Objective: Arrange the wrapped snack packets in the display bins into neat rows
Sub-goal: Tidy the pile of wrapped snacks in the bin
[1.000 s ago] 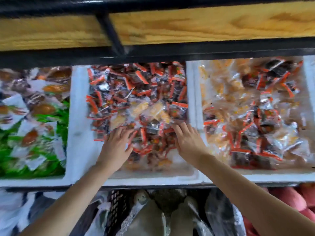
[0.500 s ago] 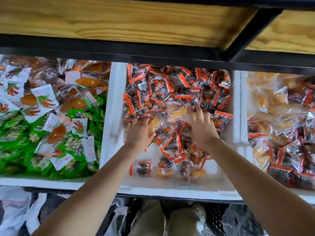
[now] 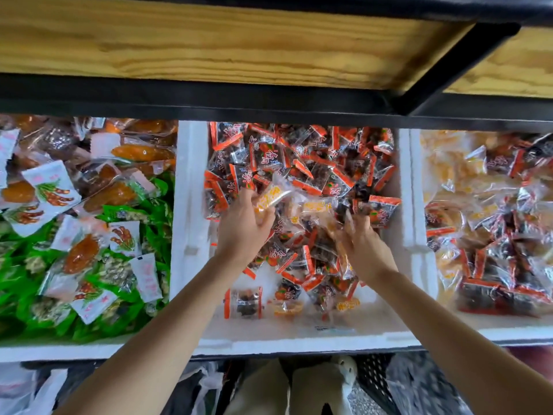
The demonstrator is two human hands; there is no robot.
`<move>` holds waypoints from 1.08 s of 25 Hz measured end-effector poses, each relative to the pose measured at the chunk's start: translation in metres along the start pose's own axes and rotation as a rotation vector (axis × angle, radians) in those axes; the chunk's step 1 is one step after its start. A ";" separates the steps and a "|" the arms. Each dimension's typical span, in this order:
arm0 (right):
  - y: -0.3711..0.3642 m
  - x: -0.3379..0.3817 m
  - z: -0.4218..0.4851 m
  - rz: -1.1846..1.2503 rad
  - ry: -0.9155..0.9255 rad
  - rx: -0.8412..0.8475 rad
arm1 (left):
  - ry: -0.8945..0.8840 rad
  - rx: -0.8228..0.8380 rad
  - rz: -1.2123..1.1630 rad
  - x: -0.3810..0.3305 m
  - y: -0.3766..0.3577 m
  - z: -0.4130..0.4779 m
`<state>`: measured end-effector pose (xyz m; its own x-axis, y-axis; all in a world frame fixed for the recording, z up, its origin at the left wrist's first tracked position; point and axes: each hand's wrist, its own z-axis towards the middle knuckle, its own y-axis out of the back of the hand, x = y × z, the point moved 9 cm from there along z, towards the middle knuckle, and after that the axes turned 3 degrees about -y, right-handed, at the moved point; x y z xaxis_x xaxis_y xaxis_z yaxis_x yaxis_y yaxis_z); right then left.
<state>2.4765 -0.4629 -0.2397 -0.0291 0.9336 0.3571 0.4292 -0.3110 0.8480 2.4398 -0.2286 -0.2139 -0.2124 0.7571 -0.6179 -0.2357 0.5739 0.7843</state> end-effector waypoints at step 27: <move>-0.037 -0.037 -0.033 0.139 -0.187 0.128 | -0.095 0.389 -0.092 -0.045 -0.077 -0.029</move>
<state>2.4320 -0.4920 -0.2716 0.2008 0.9038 0.3779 0.5287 -0.4247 0.7349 2.4404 -0.3162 -0.2479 -0.1146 0.7123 -0.6924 0.1303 0.7018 0.7004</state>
